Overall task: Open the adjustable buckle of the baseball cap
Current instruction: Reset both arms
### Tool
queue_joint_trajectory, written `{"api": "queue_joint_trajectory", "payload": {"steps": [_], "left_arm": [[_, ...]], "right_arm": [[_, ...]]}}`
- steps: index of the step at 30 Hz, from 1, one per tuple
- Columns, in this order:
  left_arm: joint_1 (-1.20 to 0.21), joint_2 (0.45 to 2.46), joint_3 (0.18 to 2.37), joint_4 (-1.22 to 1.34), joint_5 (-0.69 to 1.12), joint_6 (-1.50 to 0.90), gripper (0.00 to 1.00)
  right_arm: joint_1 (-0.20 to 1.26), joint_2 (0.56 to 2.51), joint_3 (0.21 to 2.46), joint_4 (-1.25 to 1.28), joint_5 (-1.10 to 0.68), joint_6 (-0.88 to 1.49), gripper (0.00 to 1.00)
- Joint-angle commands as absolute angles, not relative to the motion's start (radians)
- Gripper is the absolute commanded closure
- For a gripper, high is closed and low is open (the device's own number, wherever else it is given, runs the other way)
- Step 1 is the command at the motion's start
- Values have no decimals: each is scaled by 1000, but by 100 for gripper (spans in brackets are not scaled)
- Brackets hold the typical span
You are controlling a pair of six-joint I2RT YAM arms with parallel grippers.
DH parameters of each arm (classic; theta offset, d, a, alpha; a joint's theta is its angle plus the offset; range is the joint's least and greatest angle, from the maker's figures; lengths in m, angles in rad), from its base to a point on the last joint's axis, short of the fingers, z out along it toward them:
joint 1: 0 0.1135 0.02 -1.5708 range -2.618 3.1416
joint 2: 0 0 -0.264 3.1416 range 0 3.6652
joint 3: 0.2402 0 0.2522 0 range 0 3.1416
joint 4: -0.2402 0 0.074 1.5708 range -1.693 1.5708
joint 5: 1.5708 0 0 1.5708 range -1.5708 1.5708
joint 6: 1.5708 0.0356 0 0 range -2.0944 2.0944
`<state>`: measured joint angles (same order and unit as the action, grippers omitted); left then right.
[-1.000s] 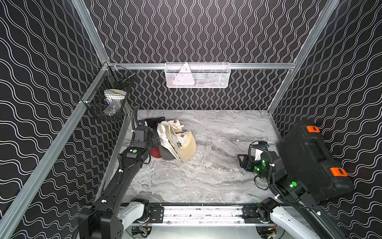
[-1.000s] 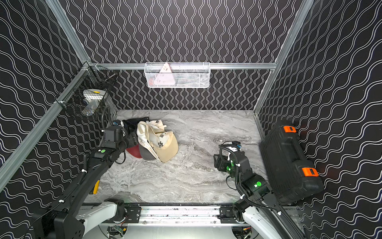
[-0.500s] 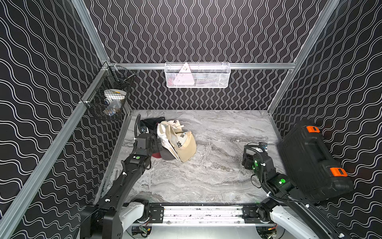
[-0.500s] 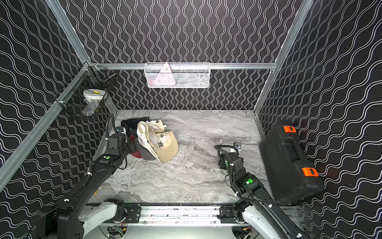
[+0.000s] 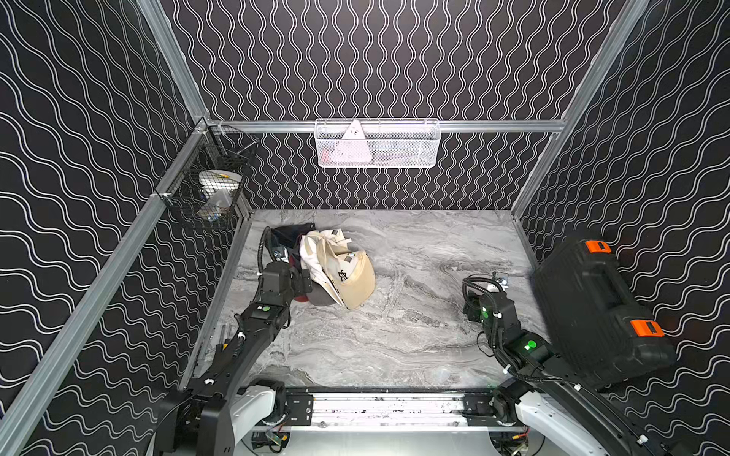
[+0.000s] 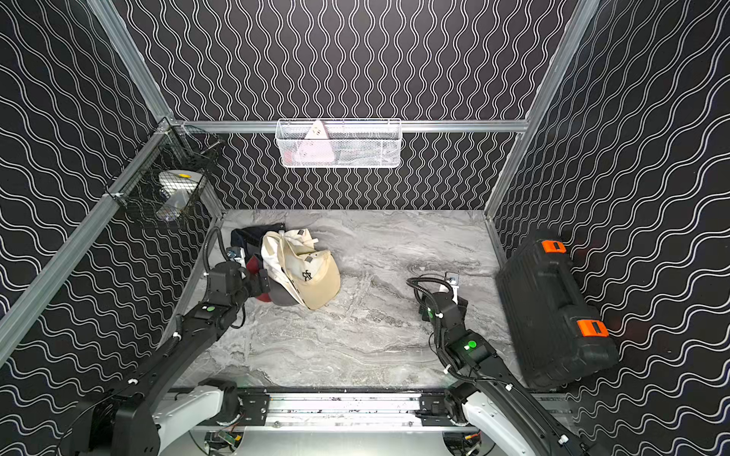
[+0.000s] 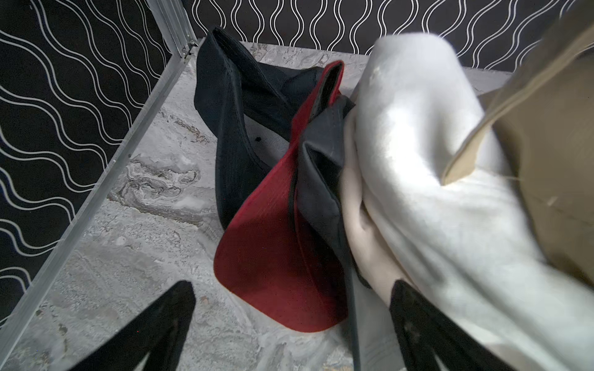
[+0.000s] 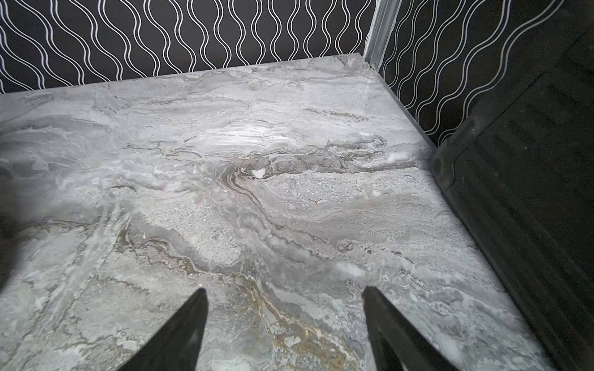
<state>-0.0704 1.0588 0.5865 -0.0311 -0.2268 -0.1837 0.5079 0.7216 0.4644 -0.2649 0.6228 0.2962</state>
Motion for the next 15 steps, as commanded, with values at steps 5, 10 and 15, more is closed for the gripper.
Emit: {"api": "queue_joint_trajectory", "payload": {"steps": [5, 10, 15], "left_arm": [[-69, 1061, 535, 75, -194, -168, 1], [-69, 1069, 516, 109, -159, -155, 1], [-69, 1077, 515, 93, -149, -125, 1]], "right_arm": [[503, 791, 424, -154, 693, 222, 17], [499, 811, 407, -128, 692, 210, 5], [494, 813, 387, -109, 689, 221, 0]]}}
